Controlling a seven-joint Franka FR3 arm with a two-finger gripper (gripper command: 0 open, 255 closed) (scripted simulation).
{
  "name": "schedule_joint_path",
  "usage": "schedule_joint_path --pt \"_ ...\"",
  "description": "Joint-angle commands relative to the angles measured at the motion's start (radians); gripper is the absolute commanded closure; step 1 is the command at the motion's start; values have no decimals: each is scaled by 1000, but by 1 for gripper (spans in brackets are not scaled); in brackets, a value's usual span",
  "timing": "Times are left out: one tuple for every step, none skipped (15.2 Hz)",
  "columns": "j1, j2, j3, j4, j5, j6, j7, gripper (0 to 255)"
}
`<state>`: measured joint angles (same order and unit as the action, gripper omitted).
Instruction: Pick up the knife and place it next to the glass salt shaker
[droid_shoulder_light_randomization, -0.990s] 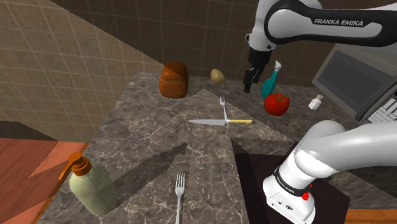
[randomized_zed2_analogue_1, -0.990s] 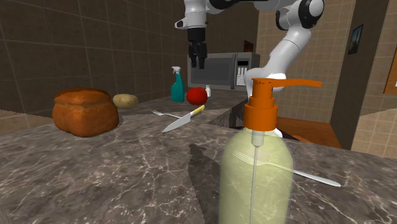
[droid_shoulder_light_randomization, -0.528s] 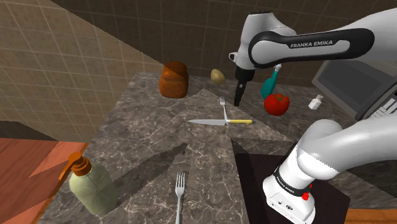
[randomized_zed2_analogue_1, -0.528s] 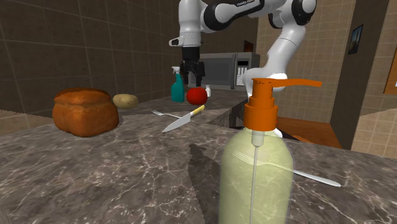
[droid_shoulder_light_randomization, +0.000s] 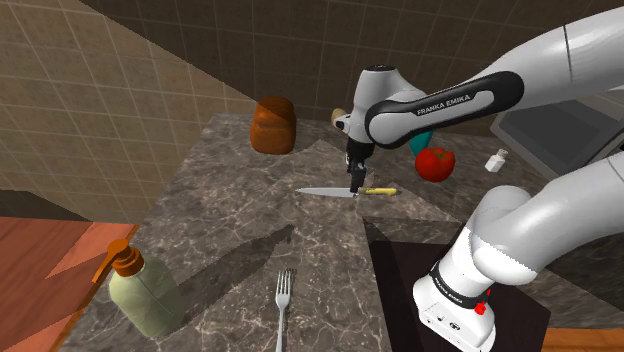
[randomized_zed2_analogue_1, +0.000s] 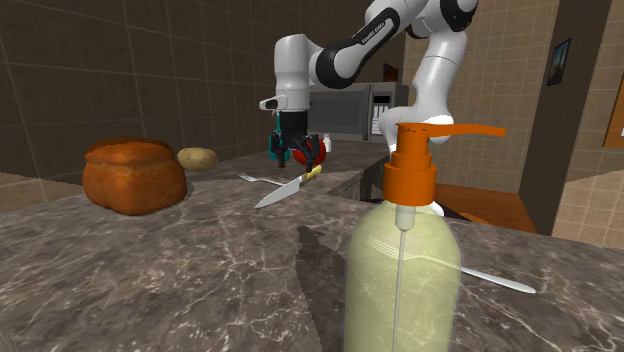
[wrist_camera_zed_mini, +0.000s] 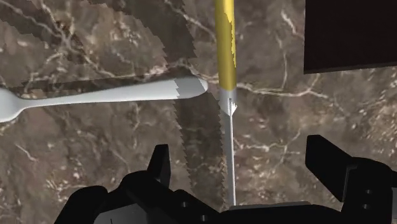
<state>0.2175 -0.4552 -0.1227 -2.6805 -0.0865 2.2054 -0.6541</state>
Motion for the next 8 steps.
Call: schedule_joint_path --pt "10 27 -7 -18 1 49 -30 0" --pt "9 36 -8 -25 1 66 -30 0" --pt "10 46 -9 -32 1 83 -30 0" --pt "10 57 -10 -39 0 100 -30 0" --pt "10 67 -11 -46 0 117 -31 0" --pt "10 78 -13 -52 0 134 -31 0" --pt "10 90 -14 -58 0 152 -31 0" --pt "10 96 -14 -61 0 162 -31 0"
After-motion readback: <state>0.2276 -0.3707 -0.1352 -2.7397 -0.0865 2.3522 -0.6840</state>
